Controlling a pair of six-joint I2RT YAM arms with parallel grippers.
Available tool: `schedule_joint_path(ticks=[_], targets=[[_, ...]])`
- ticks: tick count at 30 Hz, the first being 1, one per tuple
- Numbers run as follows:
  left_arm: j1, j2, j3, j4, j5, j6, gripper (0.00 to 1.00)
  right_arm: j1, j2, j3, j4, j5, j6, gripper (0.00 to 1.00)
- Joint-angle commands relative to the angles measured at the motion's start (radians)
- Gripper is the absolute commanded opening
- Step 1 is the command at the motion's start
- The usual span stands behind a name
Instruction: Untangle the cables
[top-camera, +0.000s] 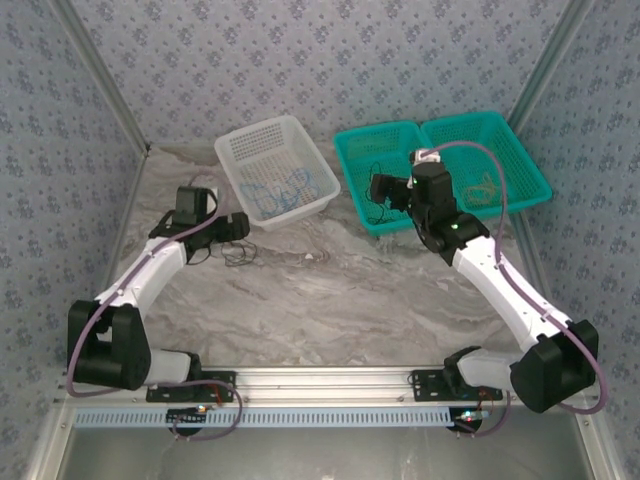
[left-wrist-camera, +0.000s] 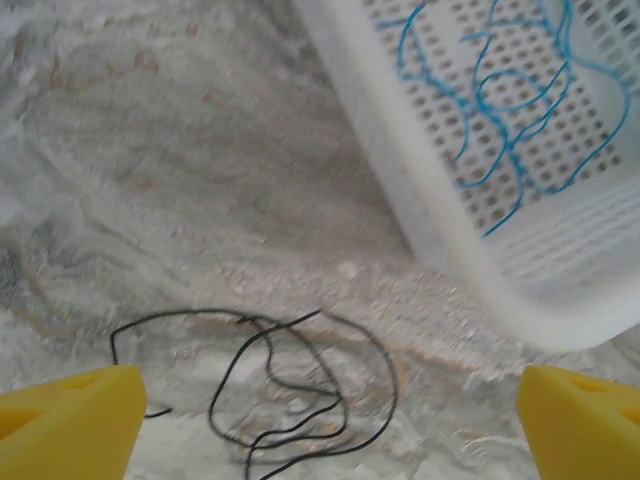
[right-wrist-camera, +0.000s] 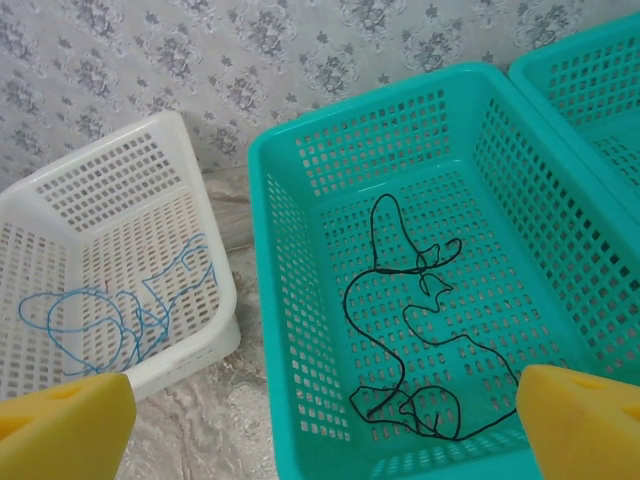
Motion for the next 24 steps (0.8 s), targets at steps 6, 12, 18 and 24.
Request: schedule_joint_path(ticks=[6, 12, 18, 24], targets=[[0.065, 0.065, -0.060, 0.081, 0.120, -0.003, 0.83, -0.013, -0.043, -0.008, -0.011, 0.018, 0.037, 1.00], [0.065, 0.162, -0.037, 0.077, 0.049, 0.007, 0.49, -0.016, -0.052, -0.011, -0.017, 0.020, 0.043, 1.00], [0.070, 0.180, -0.030, 0.100, 0.014, 0.016, 0.43, -0.019, -0.055, -0.017, -0.016, 0.018, 0.054, 1.00], [0.069, 0.229, 0.005, 0.066, 0.052, 0.022, 0.42, -0.018, -0.065, -0.019, -0.018, 0.019, 0.055, 1.00]])
